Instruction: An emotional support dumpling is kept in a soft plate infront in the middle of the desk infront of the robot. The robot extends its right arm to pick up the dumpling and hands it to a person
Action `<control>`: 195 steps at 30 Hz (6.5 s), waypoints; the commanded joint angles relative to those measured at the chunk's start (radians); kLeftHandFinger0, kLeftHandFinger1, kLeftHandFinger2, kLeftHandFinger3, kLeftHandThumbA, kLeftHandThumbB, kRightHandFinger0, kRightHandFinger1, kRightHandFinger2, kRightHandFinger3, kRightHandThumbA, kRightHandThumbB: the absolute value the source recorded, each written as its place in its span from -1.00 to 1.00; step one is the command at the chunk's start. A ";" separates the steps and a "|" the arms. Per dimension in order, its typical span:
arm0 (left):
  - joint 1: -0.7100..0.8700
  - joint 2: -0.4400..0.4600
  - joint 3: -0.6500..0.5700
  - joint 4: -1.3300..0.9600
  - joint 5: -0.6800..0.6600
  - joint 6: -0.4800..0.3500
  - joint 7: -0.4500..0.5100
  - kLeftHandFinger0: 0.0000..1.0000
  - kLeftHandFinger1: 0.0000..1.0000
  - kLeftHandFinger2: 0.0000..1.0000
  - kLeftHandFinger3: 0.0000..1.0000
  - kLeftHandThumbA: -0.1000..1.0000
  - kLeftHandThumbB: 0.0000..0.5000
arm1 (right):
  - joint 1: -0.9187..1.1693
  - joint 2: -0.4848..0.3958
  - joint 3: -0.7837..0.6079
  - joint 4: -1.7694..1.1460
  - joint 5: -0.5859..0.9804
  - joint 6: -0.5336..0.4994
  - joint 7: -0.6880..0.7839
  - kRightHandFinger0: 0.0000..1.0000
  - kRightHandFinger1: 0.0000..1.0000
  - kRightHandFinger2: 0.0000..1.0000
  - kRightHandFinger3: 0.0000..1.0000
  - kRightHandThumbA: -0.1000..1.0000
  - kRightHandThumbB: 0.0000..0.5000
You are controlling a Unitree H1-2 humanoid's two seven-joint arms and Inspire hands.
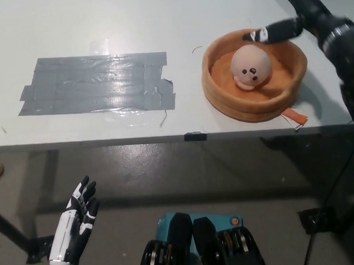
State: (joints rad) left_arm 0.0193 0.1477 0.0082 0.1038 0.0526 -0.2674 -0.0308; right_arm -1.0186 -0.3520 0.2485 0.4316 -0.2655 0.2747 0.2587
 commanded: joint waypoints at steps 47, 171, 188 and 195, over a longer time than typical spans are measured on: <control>-0.053 0.017 0.001 -0.052 0.013 -0.032 -0.008 1.00 1.00 1.00 1.00 0.68 0.44 | -0.304 0.177 0.204 0.875 -0.140 -0.086 -0.029 1.00 1.00 1.00 1.00 0.97 0.54; -0.112 0.017 -0.015 -0.047 0.025 -0.020 -0.029 1.00 1.00 1.00 1.00 0.67 0.36 | -0.462 0.262 0.009 0.821 0.081 -0.306 -0.455 -1.00 -0.34 0.57 0.25 -1.00 -0.22; -0.130 0.020 -0.018 -0.052 0.028 -0.008 -0.036 1.00 1.00 1.00 1.00 0.69 0.38 | -0.497 0.295 0.171 0.944 0.033 -0.285 -0.310 1.00 1.00 1.00 1.00 0.34 0.99; -0.131 0.024 -0.017 -0.053 0.033 -0.006 -0.036 1.00 1.00 1.00 1.00 0.68 0.39 | -0.497 0.282 0.155 0.934 0.037 -0.295 -0.294 1.00 1.00 1.00 1.00 0.59 1.00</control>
State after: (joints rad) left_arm -0.0934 0.1582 -0.0034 0.0830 0.0747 -0.2667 -0.0592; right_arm -1.4322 -0.0536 0.4052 1.3840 -0.1945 0.0073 -0.0823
